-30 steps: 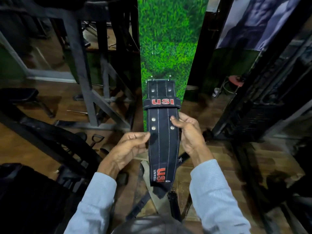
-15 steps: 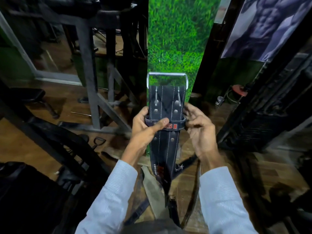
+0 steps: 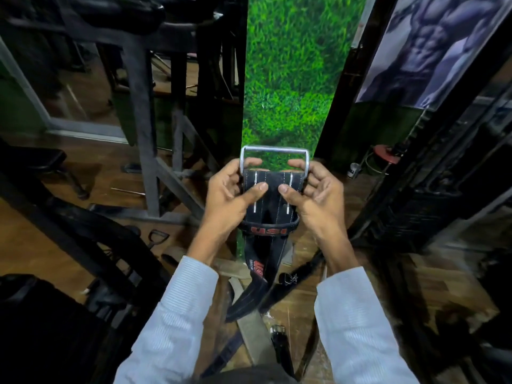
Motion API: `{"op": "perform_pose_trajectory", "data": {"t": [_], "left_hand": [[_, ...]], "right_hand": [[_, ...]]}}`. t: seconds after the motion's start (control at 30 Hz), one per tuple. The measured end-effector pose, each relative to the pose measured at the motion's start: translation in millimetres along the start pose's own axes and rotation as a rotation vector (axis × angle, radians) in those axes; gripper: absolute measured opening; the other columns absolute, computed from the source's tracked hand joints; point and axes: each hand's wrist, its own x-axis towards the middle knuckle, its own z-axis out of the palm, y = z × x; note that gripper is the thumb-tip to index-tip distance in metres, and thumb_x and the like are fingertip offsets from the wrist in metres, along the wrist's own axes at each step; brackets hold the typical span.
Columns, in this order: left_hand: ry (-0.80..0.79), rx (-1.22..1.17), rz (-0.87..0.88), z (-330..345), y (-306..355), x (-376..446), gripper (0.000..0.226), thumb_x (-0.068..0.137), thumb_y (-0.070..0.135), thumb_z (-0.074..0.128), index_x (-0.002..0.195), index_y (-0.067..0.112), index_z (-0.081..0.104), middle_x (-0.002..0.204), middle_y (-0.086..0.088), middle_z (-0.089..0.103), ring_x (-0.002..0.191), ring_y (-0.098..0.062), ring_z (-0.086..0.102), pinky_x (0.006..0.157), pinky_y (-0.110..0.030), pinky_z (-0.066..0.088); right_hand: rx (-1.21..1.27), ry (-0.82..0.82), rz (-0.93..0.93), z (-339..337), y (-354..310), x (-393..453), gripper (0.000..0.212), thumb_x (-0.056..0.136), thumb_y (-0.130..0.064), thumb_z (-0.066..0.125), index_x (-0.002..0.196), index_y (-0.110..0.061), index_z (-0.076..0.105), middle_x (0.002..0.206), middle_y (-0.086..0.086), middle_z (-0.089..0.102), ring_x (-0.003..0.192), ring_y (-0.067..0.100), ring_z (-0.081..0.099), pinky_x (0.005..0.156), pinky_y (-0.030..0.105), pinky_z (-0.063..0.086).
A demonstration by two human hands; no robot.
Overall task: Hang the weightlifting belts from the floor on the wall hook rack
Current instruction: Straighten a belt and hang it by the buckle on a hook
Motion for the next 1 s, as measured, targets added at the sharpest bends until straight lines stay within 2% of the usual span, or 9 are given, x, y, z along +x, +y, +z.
{"op": "perform_pose_trajectory", "data": {"t": [0.07,0.17,0.33,0.43,0.57,0.7,0.87,0.93,1.0], "left_hand": [[0.057,0.048,0.037,-4.5,-3.6,1.3,0.036,0.079,-0.006,0.079,0.109,0.008,0.068,0.093,-0.002,0.074,0.083,-0.009,0.069,0.076,-0.023,0.057],[0.112,0.033,0.059,-9.5,-0.9,4.1,0.032,0.076,-0.008,0.08,0.104,0.005,0.07,0.09,-0.006,0.075,0.081,-0.012,0.07,0.075,-0.027,0.058],[0.114,-0.133,0.049,-30.0,9.6,15.2,0.035,0.077,-0.011,0.078,0.108,0.002,0.067,0.101,-0.023,0.075,0.093,-0.029,0.071,0.087,-0.047,0.058],[0.094,-0.101,0.043,-30.1,9.9,15.7,0.037,0.08,-0.009,0.076,0.115,0.0,0.064,0.099,-0.015,0.074,0.093,-0.023,0.071,0.088,-0.045,0.057],[0.087,0.142,0.202,-17.8,-0.7,15.6,0.064,0.087,0.008,0.076,0.143,0.019,0.048,0.121,-0.001,0.071,0.107,-0.015,0.071,0.092,-0.039,0.056],[0.061,0.145,0.243,-3.7,1.6,35.4,0.089,0.085,-0.002,0.073,0.158,0.024,0.028,0.137,0.005,0.063,0.11,-0.014,0.07,0.095,-0.039,0.057],[0.008,0.131,0.244,23.8,9.0,106.0,0.091,0.082,-0.009,0.071,0.156,0.025,0.033,0.122,0.013,0.071,0.097,-0.014,0.07,0.085,-0.034,0.057],[-0.003,0.118,0.275,45.1,19.8,138.9,0.09,0.08,-0.013,0.071,0.155,0.022,0.036,0.12,0.009,0.072,0.092,-0.01,0.07,0.076,-0.026,0.058],[-0.012,0.11,0.305,62.0,30.1,167.0,0.09,0.078,-0.014,0.071,0.154,0.021,0.039,0.122,0.003,0.072,0.09,-0.01,0.072,0.072,-0.023,0.059]], "right_hand": [[0.0,0.015,-0.012,5.9,-2.0,0.0,0.044,0.079,0.004,0.082,0.118,-0.012,0.068,0.108,0.008,0.078,0.099,0.022,0.076,0.087,0.044,0.061],[0.021,0.018,-0.028,17.2,-4.4,1.0,0.042,0.082,0.003,0.079,0.12,-0.01,0.066,0.11,0.01,0.077,0.101,0.021,0.074,0.092,0.049,0.059],[-0.05,-0.059,0.02,33.1,2.5,-5.6,0.046,0.089,-0.03,0.079,0.131,-0.025,0.061,0.126,0.0,0.073,0.122,0.02,0.067,0.108,0.051,0.051],[-0.043,-0.038,0.023,37.7,5.8,-8.9,0.057,0.087,-0.046,0.078,0.136,-0.023,0.059,0.135,0.001,0.069,0.131,0.028,0.06,0.109,0.059,0.047],[-0.078,0.058,-0.098,37.5,1.8,5.3,0.055,0.093,-0.028,0.075,0.143,-0.034,0.051,0.121,0.009,0.074,0.113,0.03,0.071,0.098,0.062,0.053],[-0.067,0.079,-0.162,28.9,-1.2,34.3,0.068,0.095,-0.023,0.073,0.153,-0.035,0.041,0.126,0.008,0.072,0.115,0.028,0.07,0.096,0.063,0.053],[0.029,0.126,-0.154,1.3,-5.4,96.1,0.075,0.089,-0.028,0.078,0.155,-0.035,0.041,0.129,0.019,0.069,0.12,0.037,0.067,0.099,0.064,0.053],[0.055,0.135,-0.181,-16.7,-13.2,128.7,0.075,0.09,-0.021,0.078,0.155,-0.029,0.042,0.117,0.025,0.071,0.112,0.042,0.069,0.092,0.065,0.056],[0.062,0.129,-0.217,-32.9,-23.7,155.0,0.074,0.091,-0.014,0.077,0.156,-0.025,0.042,0.115,0.02,0.074,0.11,0.037,0.072,0.09,0.06,0.059]]}}
